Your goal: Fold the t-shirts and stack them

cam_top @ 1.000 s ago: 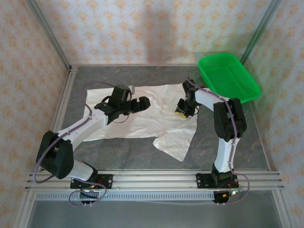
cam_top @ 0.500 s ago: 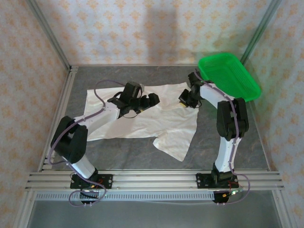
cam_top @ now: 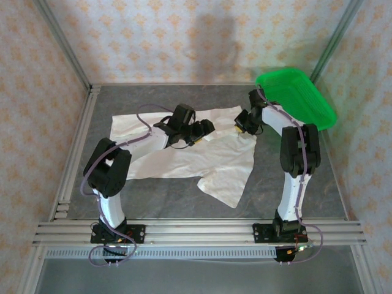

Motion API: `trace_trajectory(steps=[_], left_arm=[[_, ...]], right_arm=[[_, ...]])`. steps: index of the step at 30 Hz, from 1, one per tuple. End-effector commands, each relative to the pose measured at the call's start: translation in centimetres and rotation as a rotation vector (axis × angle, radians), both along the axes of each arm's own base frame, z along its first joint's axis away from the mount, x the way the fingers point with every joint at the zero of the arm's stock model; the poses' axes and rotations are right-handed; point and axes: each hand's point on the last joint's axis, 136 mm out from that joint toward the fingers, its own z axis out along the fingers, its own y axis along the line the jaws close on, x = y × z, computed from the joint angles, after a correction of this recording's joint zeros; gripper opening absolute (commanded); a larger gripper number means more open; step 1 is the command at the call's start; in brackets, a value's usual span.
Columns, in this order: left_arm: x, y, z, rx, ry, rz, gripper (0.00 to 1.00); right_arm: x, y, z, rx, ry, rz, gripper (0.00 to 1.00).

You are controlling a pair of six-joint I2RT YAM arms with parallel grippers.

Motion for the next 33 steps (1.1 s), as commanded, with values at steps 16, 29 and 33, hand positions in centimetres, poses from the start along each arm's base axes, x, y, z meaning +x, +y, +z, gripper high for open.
trace_trajectory(steps=[16,29,33], left_arm=[[2.8,-1.3,-4.9,0.075,-0.011,0.013,0.51],[3.4,-1.5,-6.1,0.157,0.015,-0.025,0.42],[2.9,-0.9,-6.6,0.216,0.036,-0.037,0.41]], right_arm=[[0.7,-1.6,-1.3,0.004,0.03,-0.034,0.0],[0.6,-1.5,-1.8,0.009,0.039,-0.032,0.0],[0.7,-1.4,-1.7,0.012,0.038,-0.031,0.0]])
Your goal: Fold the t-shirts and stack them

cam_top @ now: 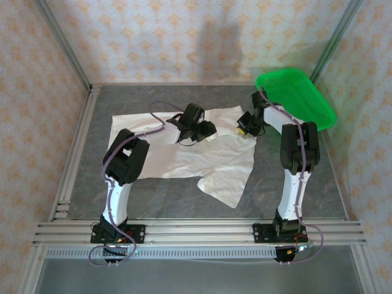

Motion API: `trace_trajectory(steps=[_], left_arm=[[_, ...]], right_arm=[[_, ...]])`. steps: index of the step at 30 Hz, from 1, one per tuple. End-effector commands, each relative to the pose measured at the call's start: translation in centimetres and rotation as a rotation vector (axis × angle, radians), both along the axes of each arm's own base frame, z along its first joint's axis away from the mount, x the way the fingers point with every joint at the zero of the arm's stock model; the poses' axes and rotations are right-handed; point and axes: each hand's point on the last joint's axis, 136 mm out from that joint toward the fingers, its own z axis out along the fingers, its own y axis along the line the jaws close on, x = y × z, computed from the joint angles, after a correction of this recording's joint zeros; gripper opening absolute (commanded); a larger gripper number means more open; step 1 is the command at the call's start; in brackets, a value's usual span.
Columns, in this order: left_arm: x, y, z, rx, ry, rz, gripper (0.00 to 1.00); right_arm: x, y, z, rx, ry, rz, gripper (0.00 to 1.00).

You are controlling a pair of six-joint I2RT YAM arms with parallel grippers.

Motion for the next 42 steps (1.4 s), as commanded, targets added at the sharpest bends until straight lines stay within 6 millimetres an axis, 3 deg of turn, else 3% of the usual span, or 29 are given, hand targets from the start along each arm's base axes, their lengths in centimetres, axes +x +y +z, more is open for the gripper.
trace_trajectory(steps=[1,12,21,29,42], left_arm=[[-0.9,0.8,-1.6,0.108,0.038,-0.02,0.41],[-0.9,0.1,-1.8,0.213,0.057,-0.078,0.39],[-1.6,1.0,-2.0,0.282,0.085,-0.078,0.36],[-1.2,0.2,-2.7,0.294,0.098,-0.079,0.36],[-1.3,1.0,-3.5,0.353,0.133,-0.069,0.34]], right_arm=[[0.5,-0.2,0.0,0.001,-0.003,-0.002,0.0],[0.4,-0.2,-0.3,0.002,0.003,-0.003,0.0],[0.4,-0.2,-0.1,0.003,0.002,-0.002,0.0],[0.4,-0.2,-0.1,0.001,0.002,0.001,0.0],[0.3,-0.1,-0.2,0.007,0.005,0.001,0.0]])
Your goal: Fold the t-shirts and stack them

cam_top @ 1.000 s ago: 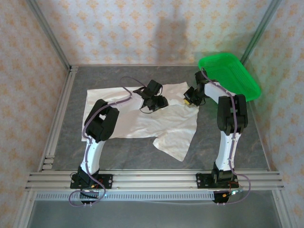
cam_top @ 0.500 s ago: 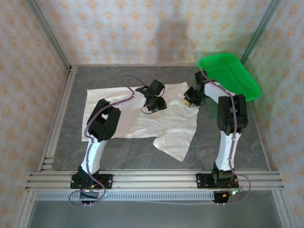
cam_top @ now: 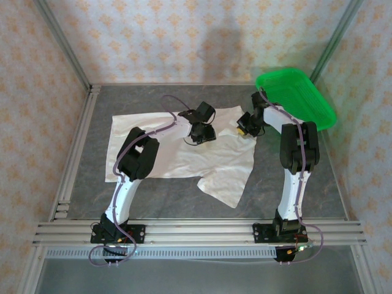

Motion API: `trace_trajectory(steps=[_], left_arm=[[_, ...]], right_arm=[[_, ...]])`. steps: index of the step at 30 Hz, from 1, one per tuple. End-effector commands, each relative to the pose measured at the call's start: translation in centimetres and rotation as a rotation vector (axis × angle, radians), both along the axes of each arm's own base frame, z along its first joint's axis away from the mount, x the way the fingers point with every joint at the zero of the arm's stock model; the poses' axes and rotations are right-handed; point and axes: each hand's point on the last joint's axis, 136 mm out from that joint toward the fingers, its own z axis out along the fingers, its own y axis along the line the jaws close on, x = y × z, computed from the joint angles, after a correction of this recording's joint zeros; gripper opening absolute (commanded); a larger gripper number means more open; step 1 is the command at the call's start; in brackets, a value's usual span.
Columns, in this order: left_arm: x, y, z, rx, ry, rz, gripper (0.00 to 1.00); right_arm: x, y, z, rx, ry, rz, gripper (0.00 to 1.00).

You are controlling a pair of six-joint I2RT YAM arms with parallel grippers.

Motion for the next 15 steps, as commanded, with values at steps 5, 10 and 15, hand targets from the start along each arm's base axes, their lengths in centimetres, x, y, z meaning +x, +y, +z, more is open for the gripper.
trace_trajectory(steps=[5,10,15], left_arm=[[0.2,0.4,-0.7,0.064,0.005,0.009,0.34],[0.6,0.2,-1.0,0.075,0.007,0.009,0.34],[0.5,0.4,-1.7,0.091,0.022,0.018,0.33]], right_arm=[[0.3,-0.2,0.0,0.003,-0.002,0.001,0.0],[0.1,-0.1,-0.2,0.005,0.002,-0.002,0.0],[0.1,-0.1,-0.2,0.009,0.001,-0.003,0.0]])
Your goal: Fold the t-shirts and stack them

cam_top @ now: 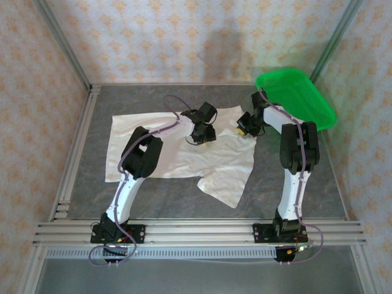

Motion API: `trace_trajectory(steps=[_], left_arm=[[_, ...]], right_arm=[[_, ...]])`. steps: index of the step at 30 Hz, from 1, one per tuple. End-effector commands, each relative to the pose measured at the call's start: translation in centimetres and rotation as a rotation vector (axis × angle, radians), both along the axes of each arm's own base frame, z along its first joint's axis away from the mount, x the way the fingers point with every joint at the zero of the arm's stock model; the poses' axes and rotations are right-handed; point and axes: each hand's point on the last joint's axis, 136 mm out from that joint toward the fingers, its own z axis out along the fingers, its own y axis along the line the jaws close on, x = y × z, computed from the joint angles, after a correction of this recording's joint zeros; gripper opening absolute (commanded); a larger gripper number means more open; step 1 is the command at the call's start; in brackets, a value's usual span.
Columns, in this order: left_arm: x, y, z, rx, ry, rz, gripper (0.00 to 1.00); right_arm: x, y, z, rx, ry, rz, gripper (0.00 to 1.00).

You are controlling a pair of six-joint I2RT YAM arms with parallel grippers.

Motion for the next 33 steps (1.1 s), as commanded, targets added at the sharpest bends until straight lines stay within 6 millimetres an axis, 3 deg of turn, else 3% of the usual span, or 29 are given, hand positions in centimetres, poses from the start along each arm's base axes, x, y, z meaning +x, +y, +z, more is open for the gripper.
trace_trajectory(steps=[1,22,31,33], left_arm=[[-0.1,0.5,-0.3,0.056,0.002,0.009,0.32],[0.7,0.3,-0.1,0.071,0.001,0.026,0.22],[0.8,0.8,0.7,0.099,-0.013,0.028,0.01],[0.9,0.9,1.3,0.104,-0.024,0.022,0.0]], right_arm=[[0.1,-0.2,-0.3,0.004,0.001,-0.005,0.0],[-0.2,-0.1,-0.4,0.01,0.004,0.001,0.0],[0.0,0.0,-0.1,0.014,-0.005,0.003,0.0],[0.0,0.0,0.1,0.015,-0.008,0.005,0.0]])
